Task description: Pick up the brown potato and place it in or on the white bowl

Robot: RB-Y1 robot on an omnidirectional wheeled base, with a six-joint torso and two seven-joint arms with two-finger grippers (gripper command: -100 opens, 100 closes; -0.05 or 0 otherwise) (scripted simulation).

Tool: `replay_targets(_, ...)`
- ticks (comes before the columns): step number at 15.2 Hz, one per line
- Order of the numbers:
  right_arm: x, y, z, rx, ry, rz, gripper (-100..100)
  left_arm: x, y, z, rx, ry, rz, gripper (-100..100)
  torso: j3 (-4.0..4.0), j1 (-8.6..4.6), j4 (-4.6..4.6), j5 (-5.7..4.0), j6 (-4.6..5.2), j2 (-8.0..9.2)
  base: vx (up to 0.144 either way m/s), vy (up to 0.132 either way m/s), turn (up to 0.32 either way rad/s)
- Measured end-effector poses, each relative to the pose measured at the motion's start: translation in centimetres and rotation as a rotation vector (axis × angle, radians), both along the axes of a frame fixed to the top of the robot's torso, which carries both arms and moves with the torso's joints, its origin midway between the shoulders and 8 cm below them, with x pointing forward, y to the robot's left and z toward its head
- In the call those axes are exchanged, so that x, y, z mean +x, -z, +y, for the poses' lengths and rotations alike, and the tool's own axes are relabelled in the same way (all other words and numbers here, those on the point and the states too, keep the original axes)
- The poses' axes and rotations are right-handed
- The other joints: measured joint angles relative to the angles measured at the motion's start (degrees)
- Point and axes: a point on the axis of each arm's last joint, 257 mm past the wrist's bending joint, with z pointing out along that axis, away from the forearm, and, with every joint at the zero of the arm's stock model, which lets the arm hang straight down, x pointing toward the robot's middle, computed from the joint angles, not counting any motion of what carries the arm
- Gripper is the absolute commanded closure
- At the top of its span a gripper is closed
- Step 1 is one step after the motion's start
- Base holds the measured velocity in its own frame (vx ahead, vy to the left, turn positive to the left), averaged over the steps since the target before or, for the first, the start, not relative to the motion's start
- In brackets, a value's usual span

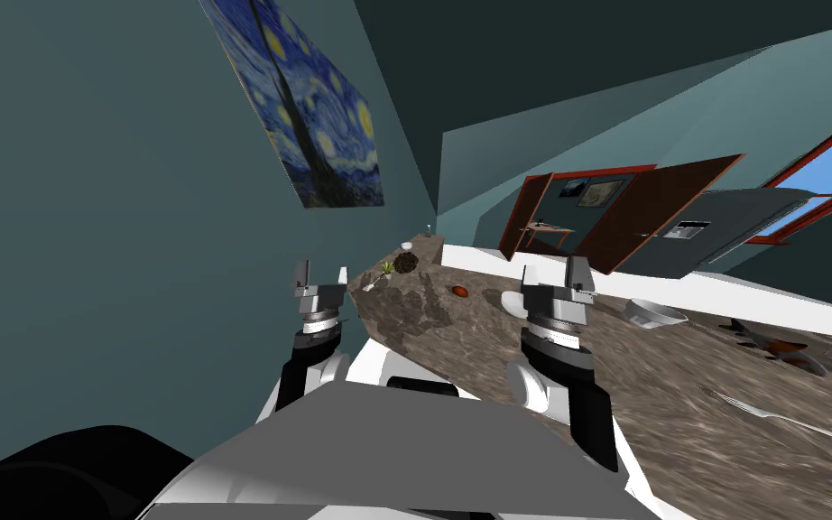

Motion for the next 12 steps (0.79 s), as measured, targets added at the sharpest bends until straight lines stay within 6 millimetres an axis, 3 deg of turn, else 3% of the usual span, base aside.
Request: replay_targets(12, 2.8, 2.0, 3.1, -0.268, -0.056, 0.073, -100, 0.0, 0.0, 0.0, 0.000, 0.000, 0.000, 0, 0.10, 0.08, 0.04, 0.02, -0.03, 0.19, -0.039, 0.019, 0.094)
